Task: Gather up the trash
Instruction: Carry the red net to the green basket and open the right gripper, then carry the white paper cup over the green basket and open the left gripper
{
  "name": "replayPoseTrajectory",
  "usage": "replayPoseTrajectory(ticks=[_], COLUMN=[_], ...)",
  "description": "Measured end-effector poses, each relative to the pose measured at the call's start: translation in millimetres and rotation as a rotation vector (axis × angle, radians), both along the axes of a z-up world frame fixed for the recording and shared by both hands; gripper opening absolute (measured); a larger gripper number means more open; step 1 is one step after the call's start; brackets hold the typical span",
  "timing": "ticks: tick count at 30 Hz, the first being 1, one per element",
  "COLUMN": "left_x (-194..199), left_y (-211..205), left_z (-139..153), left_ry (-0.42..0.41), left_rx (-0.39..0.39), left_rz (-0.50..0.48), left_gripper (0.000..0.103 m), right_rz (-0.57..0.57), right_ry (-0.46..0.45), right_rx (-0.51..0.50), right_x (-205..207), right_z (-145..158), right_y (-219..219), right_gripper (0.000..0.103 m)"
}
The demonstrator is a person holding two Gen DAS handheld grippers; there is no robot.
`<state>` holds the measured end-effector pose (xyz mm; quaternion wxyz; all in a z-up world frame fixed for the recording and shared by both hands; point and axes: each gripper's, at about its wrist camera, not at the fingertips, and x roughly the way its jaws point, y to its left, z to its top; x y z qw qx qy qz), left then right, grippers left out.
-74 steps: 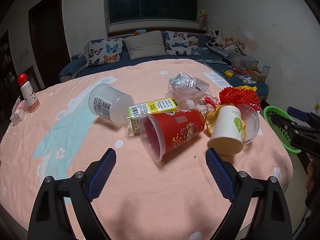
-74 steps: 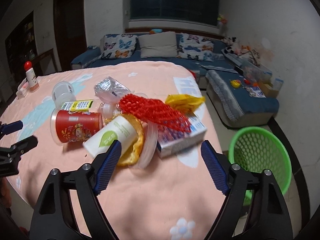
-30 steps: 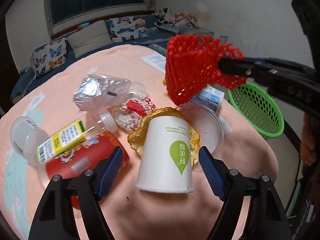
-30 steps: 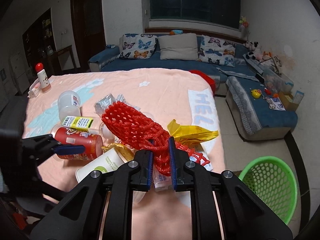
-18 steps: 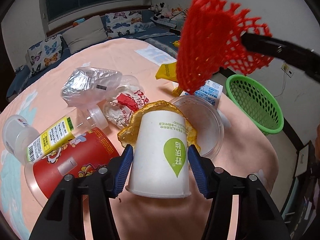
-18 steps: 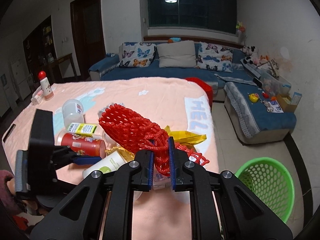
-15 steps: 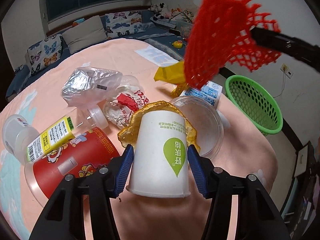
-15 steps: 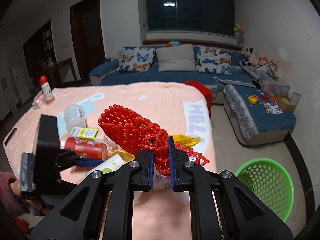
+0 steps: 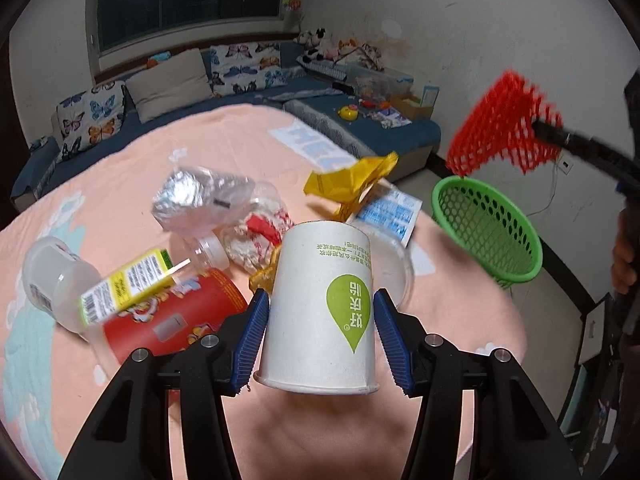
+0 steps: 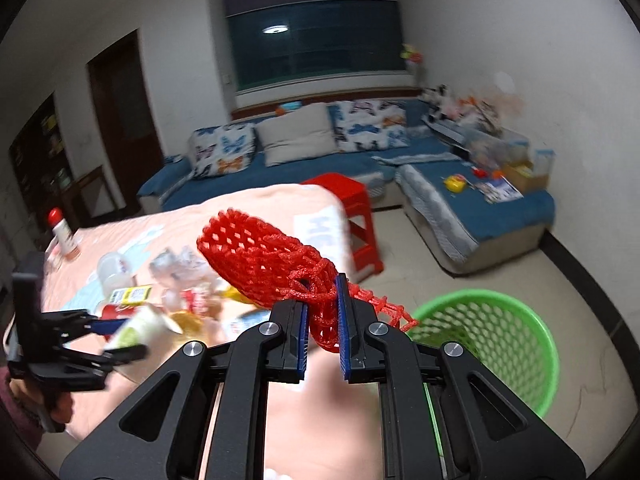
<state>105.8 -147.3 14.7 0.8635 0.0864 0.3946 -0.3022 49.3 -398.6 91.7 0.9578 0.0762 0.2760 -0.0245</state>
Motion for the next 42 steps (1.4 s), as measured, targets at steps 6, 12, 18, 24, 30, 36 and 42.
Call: replayPoseTrajectory(ticks=[6,12,18,24,30,36,42], left_x=[-5,-6,-5,0,13,21,29], left_y=[-9,-38,-57,-84,-132,-201,-270], left_z=[25,32,32,31,26,17,-8], left_ry=[-0.032,-0.038,-0.033,-0.025,0.022,0.035,0.082], left_rx=[-0.048,-0.054,-0.053,-0.032,-0.060,-0.062,-0.058], left_rz=[-0.039,-0.087,-0.113,-0.154,-0.223,-0.304,-0.353], left_gripper=[0.052,0.052,0.052,0.052,0.053,0.053,0.054], right_rz=[-0.169,-0.236,-0.245,-0.278,-0.275,-0.301,-0.354], right_ry=[0.125,0.246,0.337,0.332,0.302,0.250,0.227], right_rx=[0.016,0.082,0.110,0.102,0.063,0.029,0.004], right_x=[-5,5,28,27,4,-37,-86], right_z=[-46,-97,-134,-136,-122,-101,-95], right_y=[-52,-81,-87,-90,-95,-97,-94], right_gripper=[0.013,0.013,0.017,0.046,0.057,0.063,0.066])
